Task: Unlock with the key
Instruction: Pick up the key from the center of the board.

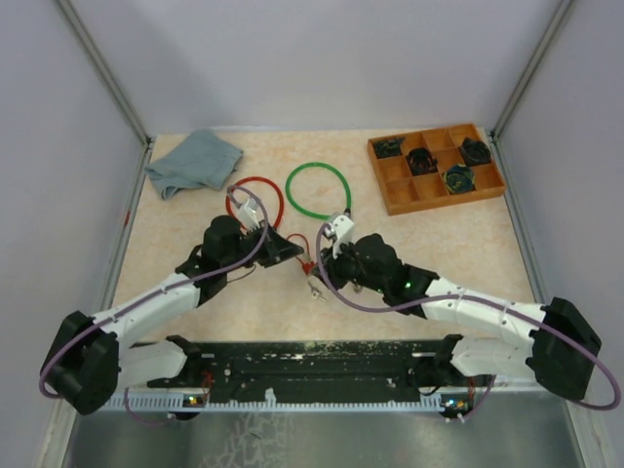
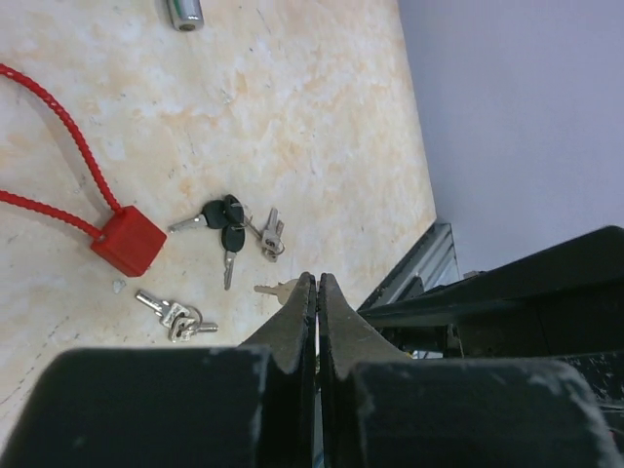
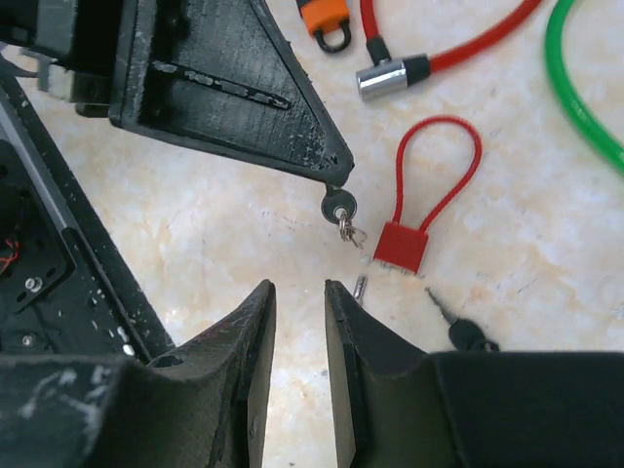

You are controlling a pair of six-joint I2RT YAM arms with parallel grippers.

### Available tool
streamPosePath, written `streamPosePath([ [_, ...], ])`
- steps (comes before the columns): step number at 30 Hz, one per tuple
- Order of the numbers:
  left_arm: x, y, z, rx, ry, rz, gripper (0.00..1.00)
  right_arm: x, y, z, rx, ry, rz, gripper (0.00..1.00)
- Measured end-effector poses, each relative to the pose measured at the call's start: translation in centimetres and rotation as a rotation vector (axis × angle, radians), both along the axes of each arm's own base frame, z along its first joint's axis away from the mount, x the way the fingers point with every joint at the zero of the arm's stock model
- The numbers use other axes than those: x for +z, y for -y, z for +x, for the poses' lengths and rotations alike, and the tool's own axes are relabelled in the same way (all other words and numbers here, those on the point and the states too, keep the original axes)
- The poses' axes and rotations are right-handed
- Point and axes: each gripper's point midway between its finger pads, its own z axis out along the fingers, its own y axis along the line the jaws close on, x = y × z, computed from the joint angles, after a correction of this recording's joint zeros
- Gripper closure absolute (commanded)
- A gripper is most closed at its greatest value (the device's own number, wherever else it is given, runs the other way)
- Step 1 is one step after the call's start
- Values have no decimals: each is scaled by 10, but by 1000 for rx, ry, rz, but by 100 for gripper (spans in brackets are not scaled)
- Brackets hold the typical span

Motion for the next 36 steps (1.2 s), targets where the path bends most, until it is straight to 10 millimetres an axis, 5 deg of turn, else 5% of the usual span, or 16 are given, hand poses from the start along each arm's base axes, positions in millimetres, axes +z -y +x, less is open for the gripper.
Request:
streamPosePath([
  [10,0,-16,7,94,25,134,100,15,11,1,81,282,34,65],
  [21,28,5,5,132,133,193,100,6,6,-10,245,686,32,65],
  [28,28,9,2,177,152,220,100,34,-3,-5,230,866,85,71],
  [36,27,9,2,208,144,226,100,43,-3,4,162,951,83,74],
])
